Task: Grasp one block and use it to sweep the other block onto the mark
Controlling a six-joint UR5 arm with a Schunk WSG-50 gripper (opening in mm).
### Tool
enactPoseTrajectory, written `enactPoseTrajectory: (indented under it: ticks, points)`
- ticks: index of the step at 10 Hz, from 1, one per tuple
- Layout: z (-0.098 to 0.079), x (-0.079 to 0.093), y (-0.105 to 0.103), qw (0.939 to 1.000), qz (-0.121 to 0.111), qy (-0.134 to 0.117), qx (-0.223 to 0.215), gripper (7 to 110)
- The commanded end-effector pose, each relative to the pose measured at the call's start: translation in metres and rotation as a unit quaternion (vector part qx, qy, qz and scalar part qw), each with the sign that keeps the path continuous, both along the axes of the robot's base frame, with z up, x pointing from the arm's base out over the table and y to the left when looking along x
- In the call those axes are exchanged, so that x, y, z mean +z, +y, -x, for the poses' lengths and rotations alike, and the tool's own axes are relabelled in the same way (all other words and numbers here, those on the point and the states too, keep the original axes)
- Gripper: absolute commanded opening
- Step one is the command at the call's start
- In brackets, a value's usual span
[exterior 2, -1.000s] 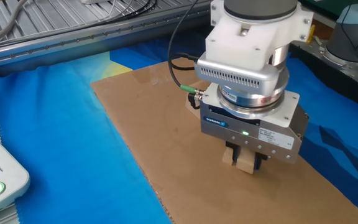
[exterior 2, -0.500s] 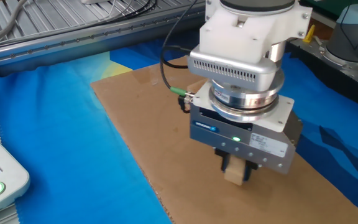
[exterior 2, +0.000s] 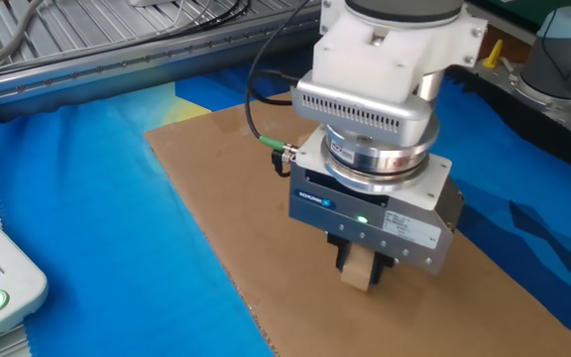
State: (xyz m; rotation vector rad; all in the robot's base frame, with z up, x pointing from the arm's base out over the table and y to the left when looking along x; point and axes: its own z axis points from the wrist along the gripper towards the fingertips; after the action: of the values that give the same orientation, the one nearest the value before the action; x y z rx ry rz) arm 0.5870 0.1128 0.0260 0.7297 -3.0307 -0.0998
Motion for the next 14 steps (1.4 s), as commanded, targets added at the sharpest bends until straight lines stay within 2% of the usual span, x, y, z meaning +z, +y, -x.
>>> enactPoseTrajectory:
  ticks: [1, 9, 10, 12, 14]
  points:
    - [0.009, 0.000, -0.006, 0.9999, -0.001, 0.016, 0.003, 7]
    - [0.012, 0.001, -0.008, 0.9998, -0.006, 0.017, 0.001, 7]
    - [0.010, 0.002, -0.003, 0.9997, -0.014, 0.017, 0.001, 7]
    - [-0.005, 0.011, 0.019, 0.9993, -0.035, 0.010, -0.001, 7]
    - [-0.020, 0.017, 0.041, 0.9981, -0.051, 0.005, -0.034, 7]
